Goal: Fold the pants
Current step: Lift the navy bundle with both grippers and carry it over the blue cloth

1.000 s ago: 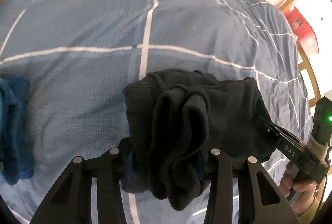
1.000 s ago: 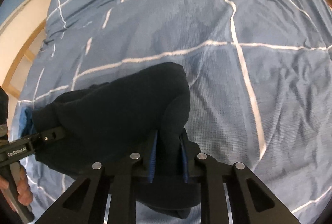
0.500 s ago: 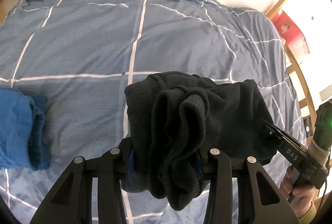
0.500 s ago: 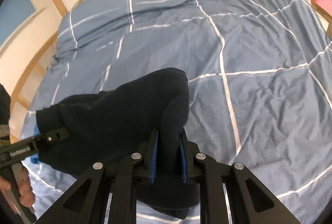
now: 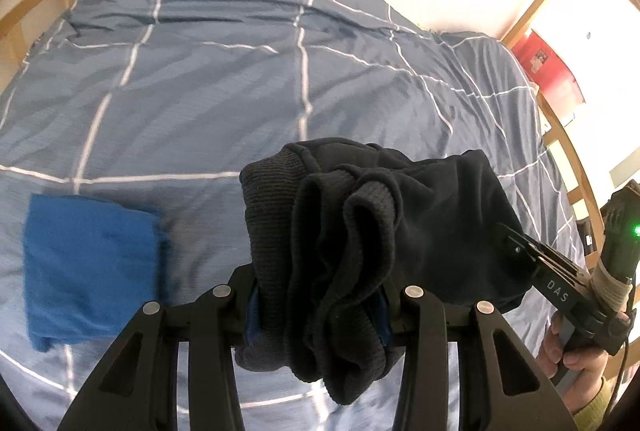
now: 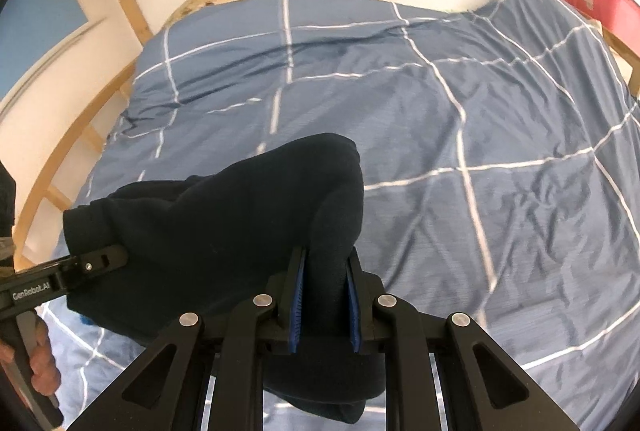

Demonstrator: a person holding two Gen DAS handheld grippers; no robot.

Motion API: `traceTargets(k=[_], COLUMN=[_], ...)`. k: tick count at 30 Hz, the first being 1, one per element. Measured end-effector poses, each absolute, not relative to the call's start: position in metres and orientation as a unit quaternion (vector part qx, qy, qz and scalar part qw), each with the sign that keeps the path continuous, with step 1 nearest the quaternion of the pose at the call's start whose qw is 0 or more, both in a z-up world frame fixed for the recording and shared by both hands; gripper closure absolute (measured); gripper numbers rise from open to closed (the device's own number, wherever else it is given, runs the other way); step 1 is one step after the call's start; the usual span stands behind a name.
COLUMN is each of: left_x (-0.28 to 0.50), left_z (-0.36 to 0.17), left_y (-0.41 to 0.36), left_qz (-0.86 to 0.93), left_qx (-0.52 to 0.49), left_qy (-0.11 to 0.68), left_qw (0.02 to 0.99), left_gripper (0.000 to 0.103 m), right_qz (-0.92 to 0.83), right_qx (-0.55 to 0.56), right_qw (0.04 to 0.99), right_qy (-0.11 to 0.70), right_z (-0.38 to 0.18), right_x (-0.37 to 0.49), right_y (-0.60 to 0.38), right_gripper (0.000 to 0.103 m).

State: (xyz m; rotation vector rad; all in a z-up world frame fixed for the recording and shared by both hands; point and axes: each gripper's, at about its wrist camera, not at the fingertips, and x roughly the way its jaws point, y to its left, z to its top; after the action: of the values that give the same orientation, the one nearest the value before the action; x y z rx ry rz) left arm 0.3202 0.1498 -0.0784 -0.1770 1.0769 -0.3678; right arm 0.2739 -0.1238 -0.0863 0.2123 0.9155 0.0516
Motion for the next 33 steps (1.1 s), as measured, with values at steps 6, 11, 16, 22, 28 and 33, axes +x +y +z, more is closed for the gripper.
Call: traceTargets(k=[6, 11, 16, 22, 28, 33], left_x=[0.318, 0.315, 0.313, 0.31, 0.307, 0.315], left_z=[-0.067, -0.059, -0.056, -0.06, -0.071, -0.086], left_y=[0.205, 0.251, 0.294, 0.337, 0.382, 0.409], left_qz=[-0.168, -0.158, -0.15, -0.139, -0.126, -0.117], left_qx=[-0.084, -0.086, -0.087, -0.082, -0.067, -0.056], left_qy=[0.505, 0.501, 0.496, 0.494, 0.498, 0.504], left_qw=[0.843, 0.847, 0.851, 0.854, 0.855, 0.854], left_gripper=[0.061, 0.061, 0.061, 0.061, 0.061, 0.061], right_qz=[0.03, 0.038, 0.046, 0.056, 0.073, 0.088], right_qx=[0.091, 0.09, 0.087, 0.08, 0.07, 0.069], right_qw=[0.896, 0.896, 0.897, 0.896, 0.888, 0.882], right_qy=[0.433, 0.433, 0.43, 0.433, 0.449, 0.458], right_z=[-0.072, -0.064, -0.058, -0.059, -0.064, -0.073], right_x=[0.273, 0.275, 0.277, 0.28, 0.288, 0.299], right_y=[-0.07, -0.02, 0.02, 0.064, 0.109, 0.143], right_gripper=[0.084, 0.084, 0.084, 0.084, 0.084, 0.084])
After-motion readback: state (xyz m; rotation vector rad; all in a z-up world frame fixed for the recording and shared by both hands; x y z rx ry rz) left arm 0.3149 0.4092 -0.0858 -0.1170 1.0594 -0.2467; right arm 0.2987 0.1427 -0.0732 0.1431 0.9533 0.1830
